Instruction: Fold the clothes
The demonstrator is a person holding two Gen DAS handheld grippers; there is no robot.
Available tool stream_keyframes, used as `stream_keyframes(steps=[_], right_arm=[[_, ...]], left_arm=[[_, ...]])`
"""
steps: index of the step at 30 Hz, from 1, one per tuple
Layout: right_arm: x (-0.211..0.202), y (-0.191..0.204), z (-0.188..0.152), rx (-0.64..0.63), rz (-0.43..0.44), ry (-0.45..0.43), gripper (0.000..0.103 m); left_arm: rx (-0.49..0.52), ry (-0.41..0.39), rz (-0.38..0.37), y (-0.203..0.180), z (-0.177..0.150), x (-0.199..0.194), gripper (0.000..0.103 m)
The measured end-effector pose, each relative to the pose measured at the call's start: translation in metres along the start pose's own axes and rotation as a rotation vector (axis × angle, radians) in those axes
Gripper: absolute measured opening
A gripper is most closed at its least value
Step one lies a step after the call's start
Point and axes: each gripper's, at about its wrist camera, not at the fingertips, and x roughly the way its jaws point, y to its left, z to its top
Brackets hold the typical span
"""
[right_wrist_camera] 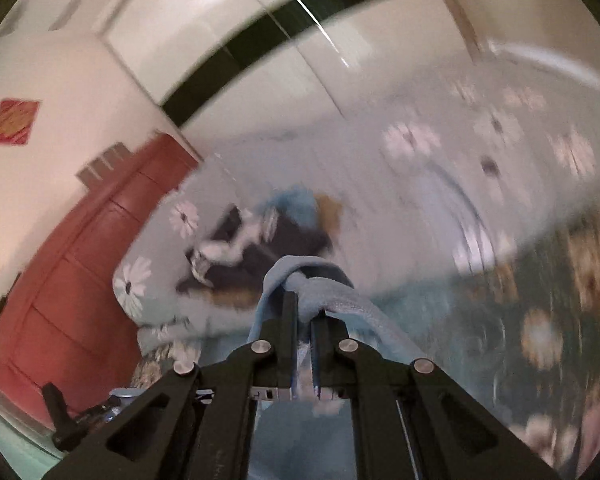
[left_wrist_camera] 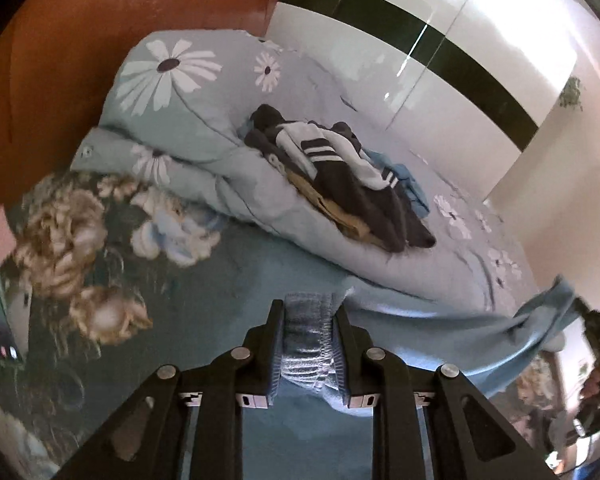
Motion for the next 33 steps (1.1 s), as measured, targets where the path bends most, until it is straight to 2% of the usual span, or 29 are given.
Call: stream_keyframes(steps=[1, 4, 7, 11, 15, 18, 19, 20, 21, 23, 31, 33], right_arm=[[0.007, -0.002, -0.003, -0.002, 0.002, 0.004, 0.005], [0.043, -0.029, -0.038, 0.048, -0.053, 0.127, 0.005], [0.088, -0.083, -0.100, 0.174, -0.160, 0.333, 0.005], [0.102, -0.131, -0.157, 0.302, -0.230, 0.466, 0.005], [0.089, -0.142, -0.170, 0.321, -0.253, 0.531, 0.010], [0.069, -0.128, -0.161, 0.217, -0.315, 0.514, 0.013], [0.065, -0.123, -0.155, 0.203, -0.312, 0.490, 0.013], [0.060, -0.119, -0.150, 0.192, -0.306, 0.465, 0.017], [0.056, -0.115, -0.145, 0.180, -0.300, 0.440, 0.028], [0.065, -0.115, -0.134, 0.206, -0.259, 0.420, 0.043], [0.126, -0.156, -0.142, 0.426, -0.316, 0.483, 0.041], [0.126, -0.162, -0.143, 0.483, -0.300, 0.466, 0.005]], left_arm=[[-0.016, 0.028, 0.010, 0.006, -0.004, 0.013, 0.024], [-0.072, 0.134, 0.045, 0.026, -0.025, 0.057, 0.023], [-0.109, 0.255, 0.089, 0.044, -0.059, 0.094, 0.023], [-0.092, 0.306, 0.116, 0.050, -0.080, 0.108, 0.023], [-0.100, 0.311, 0.110, 0.054, -0.083, 0.108, 0.023], [-0.096, 0.306, 0.104, 0.051, -0.081, 0.106, 0.023], [-0.089, 0.306, 0.106, 0.051, -0.081, 0.105, 0.023], [-0.083, 0.307, 0.108, 0.049, -0.081, 0.105, 0.023], [-0.077, 0.307, 0.111, 0.048, -0.080, 0.105, 0.023], [-0.076, 0.307, 0.113, 0.047, -0.078, 0.104, 0.023], [-0.105, 0.276, 0.086, 0.041, -0.072, 0.087, 0.023], [-0.117, 0.256, 0.073, 0.041, -0.072, 0.079, 0.023]])
